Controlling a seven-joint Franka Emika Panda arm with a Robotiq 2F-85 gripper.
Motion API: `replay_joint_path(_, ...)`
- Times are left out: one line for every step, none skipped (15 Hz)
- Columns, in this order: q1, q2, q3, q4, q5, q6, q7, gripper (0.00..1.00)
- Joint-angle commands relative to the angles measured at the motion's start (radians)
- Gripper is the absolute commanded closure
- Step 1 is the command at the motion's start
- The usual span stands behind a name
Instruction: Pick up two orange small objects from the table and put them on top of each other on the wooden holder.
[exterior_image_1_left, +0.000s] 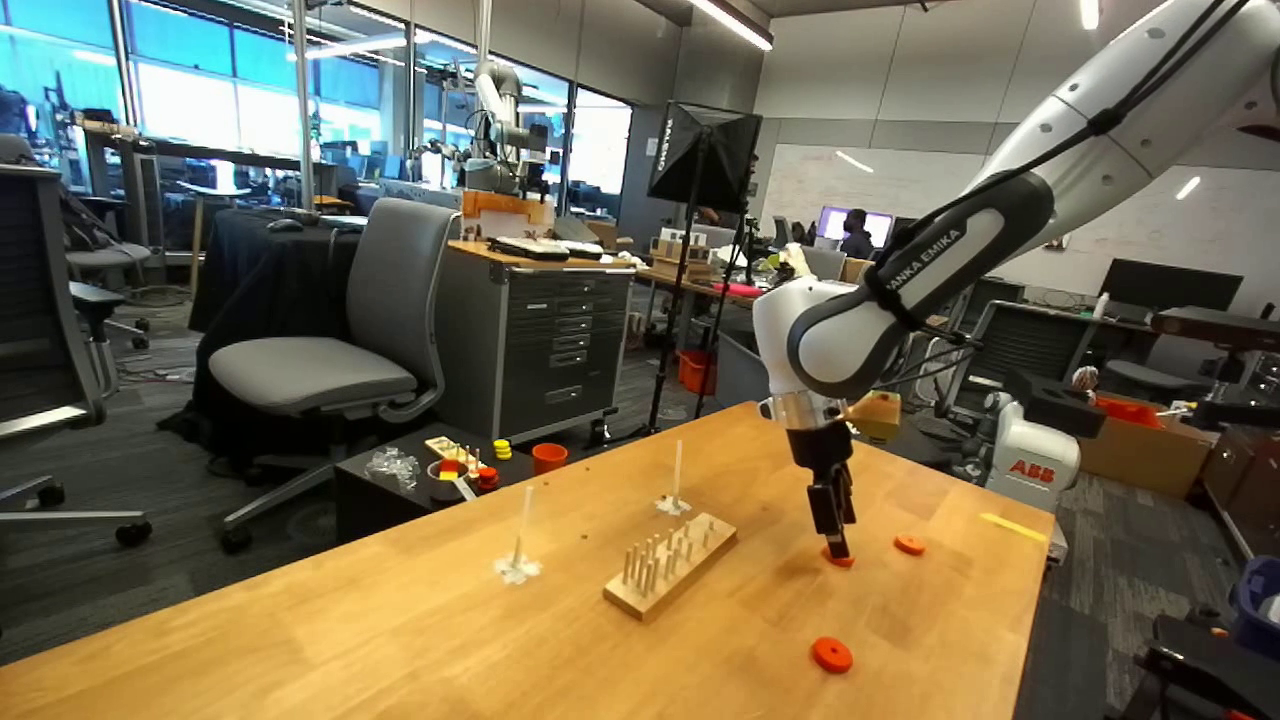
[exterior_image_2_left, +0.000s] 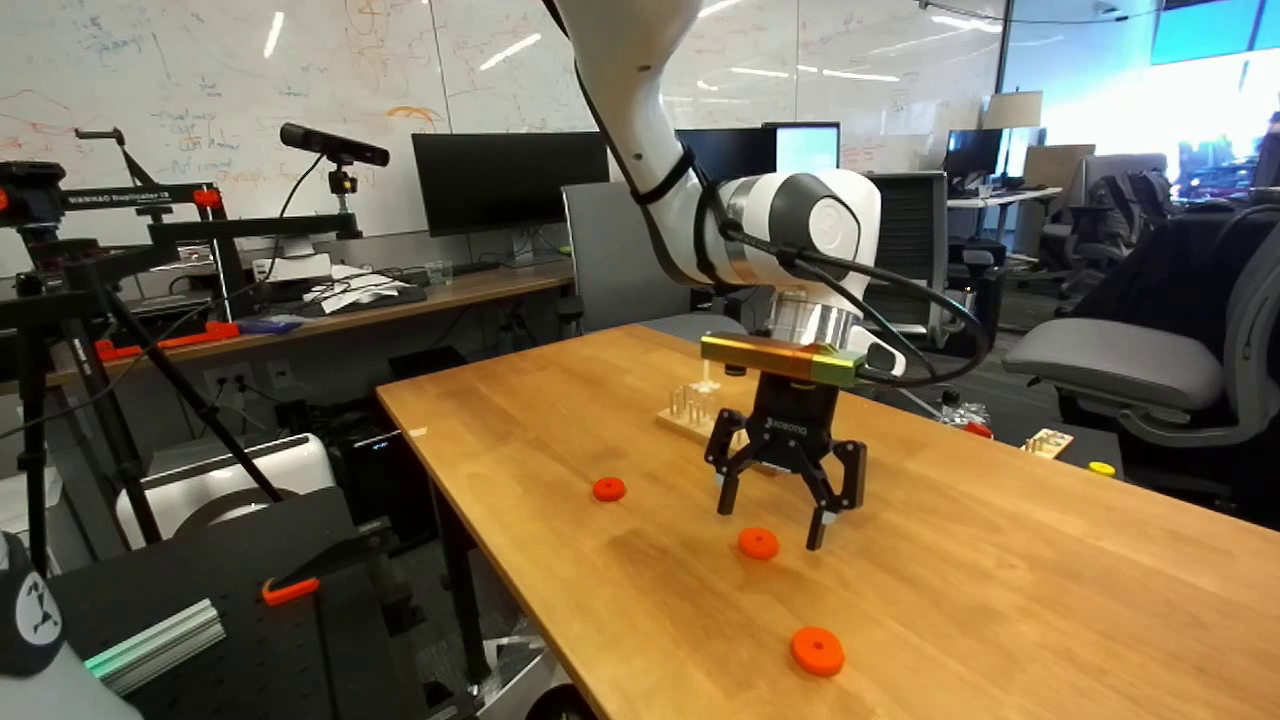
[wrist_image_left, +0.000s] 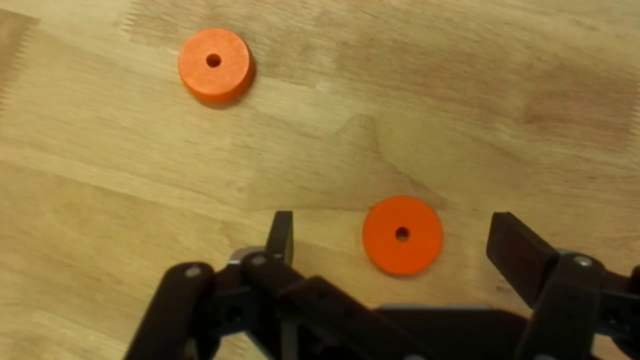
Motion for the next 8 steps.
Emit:
replay_joint_path(-0.014, 0.042, 0.013, 0.059, 0.011, -0.03, -0.017, 0.0)
replay_joint_path(-0.015, 0.047, 0.013, 0.063, 0.012, -0.034, -0.02, 0.0)
replay_joint_path(-0.017, 0.053, 0.015, 0.067, 0.013, -0.037, -0.024, 0.0)
replay_joint_path(-0.018, 0.056, 0.016, 0.07, 0.014, -0.041, -0.028, 0.0)
replay_joint_path(-0.018, 0.06, 0.016, 0.073, 0.014, -0.043, -0.03, 0.0)
replay_joint_path(-0.016, 0.064, 0.014, 0.073, 0.009, -0.039, -0.029, 0.17)
replay_joint_path(-0.016, 0.065, 0.014, 0.072, 0.008, -0.038, -0.03, 0.27)
replay_joint_path(-0.017, 0.064, 0.014, 0.071, 0.008, -0.038, -0.032, 0.34)
